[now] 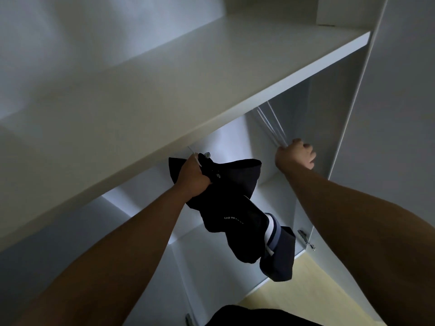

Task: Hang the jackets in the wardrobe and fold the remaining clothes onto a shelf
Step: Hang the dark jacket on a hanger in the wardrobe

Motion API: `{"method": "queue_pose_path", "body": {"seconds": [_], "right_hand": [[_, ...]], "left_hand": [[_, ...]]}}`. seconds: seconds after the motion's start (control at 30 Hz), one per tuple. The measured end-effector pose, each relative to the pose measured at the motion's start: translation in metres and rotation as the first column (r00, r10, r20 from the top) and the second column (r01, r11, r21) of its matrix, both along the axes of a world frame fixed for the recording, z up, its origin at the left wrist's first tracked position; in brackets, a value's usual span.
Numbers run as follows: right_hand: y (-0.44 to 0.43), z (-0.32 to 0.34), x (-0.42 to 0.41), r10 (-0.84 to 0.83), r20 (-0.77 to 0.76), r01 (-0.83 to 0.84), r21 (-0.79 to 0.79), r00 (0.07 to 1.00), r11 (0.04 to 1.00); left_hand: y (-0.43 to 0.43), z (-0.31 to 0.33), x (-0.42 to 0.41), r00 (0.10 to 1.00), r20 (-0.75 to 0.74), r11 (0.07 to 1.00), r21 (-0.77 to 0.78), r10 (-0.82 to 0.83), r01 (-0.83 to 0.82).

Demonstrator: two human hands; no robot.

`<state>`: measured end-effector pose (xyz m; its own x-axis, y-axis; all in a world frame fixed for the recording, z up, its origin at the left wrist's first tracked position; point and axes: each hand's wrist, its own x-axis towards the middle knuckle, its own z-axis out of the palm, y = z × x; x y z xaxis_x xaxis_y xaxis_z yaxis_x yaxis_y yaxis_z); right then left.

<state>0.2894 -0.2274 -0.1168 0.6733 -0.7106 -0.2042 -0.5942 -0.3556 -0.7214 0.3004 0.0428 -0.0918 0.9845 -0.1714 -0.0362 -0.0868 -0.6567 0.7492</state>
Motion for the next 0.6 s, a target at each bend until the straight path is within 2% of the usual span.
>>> {"method": "queue_pose_path", "body": {"seconds": [0.17,0.27,0.33,0.4,0.43,0.5,0.6], "right_hand": [[0.005,0.004,-0.021,0.036,0.050,-0.030,-0.131,0.998,0.991],[0.011,0.012,-0.035,0.078,0.186,-0.046,-0.167,0.980,0.985],[0.018,0.019,-0.046,0.149,0.355,-0.087,-0.185,0.923,0.979],[0.028,0.024,-0.059,0.330,0.470,-0.223,-0.269,0.818,0.937],[0.036,0.025,-0.065,0.438,0.476,-0.317,-0.315,0.763,0.894],[0.054,0.025,-0.077,0.619,0.385,-0.508,-0.357,0.685,0.784],[0.079,0.012,-0.084,0.742,0.151,-0.671,-0.340,0.653,0.659]], "left_hand": [[-0.009,0.003,0.003,1.000,0.018,1.000,-0.022,-0.006,0.006],[-0.012,0.005,0.003,0.996,0.085,1.000,-0.029,0.009,-0.007],[-0.012,0.004,0.001,0.992,0.127,1.000,-0.031,0.005,-0.001],[-0.010,0.001,-0.001,0.990,0.137,0.999,-0.038,-0.012,0.017],[-0.009,0.000,-0.001,0.990,0.141,0.999,-0.038,-0.017,0.023],[-0.008,-0.001,0.000,0.989,0.147,1.000,-0.020,-0.015,0.019],[-0.001,-0.004,0.006,0.990,0.138,1.000,0.002,-0.020,0.020]]}}
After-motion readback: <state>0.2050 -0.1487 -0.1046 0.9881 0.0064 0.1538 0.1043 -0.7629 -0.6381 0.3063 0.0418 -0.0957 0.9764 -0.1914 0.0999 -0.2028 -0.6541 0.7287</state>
